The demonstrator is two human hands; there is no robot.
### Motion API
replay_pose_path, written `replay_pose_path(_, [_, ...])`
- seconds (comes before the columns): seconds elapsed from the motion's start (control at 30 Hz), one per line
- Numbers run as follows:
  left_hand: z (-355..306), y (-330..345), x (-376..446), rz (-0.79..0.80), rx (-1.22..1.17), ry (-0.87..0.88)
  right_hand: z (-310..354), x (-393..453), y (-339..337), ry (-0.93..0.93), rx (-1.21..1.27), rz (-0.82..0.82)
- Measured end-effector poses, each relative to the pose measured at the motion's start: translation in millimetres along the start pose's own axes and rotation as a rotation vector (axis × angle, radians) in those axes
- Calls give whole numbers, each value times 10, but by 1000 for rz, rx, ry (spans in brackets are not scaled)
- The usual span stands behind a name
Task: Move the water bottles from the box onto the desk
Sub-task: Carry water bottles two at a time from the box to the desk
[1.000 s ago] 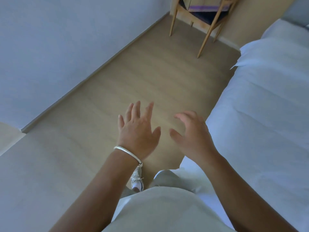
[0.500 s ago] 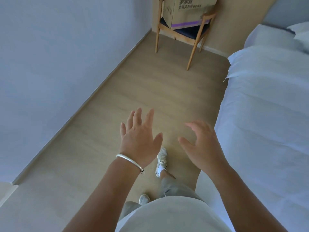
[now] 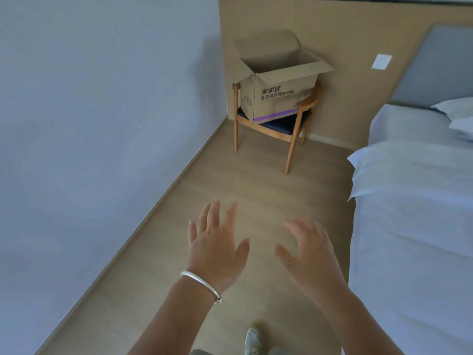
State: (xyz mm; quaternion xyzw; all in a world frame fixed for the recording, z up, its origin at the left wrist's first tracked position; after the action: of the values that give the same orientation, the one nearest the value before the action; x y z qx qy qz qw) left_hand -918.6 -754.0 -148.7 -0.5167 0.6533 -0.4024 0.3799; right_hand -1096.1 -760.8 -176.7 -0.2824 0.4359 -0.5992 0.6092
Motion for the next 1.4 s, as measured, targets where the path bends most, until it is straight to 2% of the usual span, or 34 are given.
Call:
replay_pose_path(0.3, [-64, -304, 1401, -54, -4, 85, 355, 1303, -451, -37, 86, -107])
replay_pose_path(0.57, [73, -772, 3212, -163, -22, 204, 779, 2896, -897, 6, 138, -238])
replay_pose_path(0.97, [320, -1380, 5463, -214, -140, 317, 1405, 4895, -1636, -27, 189, -448])
replay_pose_path(1.2, [416, -1446, 6539, -277, -139, 313, 1325, 6000, -1793, -32, 225, -376])
replay_pose_path(1.4, [214, -1524, 7533, -313, -174, 249, 1209, 7204, -2132, -47, 314, -300])
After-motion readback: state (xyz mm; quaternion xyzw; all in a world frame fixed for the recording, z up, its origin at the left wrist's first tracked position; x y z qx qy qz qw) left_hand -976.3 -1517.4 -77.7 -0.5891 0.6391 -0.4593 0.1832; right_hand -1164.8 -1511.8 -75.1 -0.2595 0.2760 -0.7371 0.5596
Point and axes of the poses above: each hand's wrist, its own x-axis towards the middle knuckle, its own y-axis out of the palm, z = x × y, the point moved 5 cm from there along x, towards the middle knuckle, and after that the axes turned 12 degrees about y, right-handed, at the moved point
